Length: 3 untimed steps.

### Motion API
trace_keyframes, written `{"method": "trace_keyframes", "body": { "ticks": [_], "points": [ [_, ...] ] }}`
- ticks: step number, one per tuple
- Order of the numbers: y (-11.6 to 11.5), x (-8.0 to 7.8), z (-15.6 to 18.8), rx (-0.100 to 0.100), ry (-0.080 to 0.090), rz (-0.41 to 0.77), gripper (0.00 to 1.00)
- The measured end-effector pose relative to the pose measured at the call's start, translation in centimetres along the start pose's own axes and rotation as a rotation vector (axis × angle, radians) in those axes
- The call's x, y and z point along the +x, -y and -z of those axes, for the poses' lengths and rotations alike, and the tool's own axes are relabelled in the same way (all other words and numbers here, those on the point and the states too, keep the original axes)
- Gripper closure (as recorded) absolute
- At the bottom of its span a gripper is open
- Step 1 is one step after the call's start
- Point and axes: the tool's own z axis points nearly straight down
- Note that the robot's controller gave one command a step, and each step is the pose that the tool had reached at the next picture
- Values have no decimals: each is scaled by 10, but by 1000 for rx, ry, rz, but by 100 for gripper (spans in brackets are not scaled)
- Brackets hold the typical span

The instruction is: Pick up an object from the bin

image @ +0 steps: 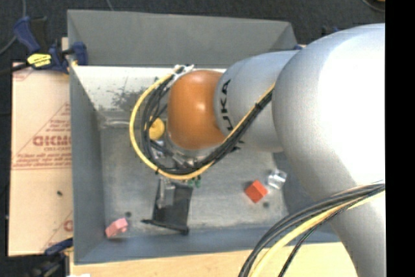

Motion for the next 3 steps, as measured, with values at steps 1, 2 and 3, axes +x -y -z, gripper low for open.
{"method": "trace_keyframes", "body": {
  "ticks": [1,2,3],
  "points": [
    [11,-10,2,-3,11,53,0],
    [62,38,2,2,-1,32,0],
    [81,54,9,-3,10,6,0]
  ]
}}
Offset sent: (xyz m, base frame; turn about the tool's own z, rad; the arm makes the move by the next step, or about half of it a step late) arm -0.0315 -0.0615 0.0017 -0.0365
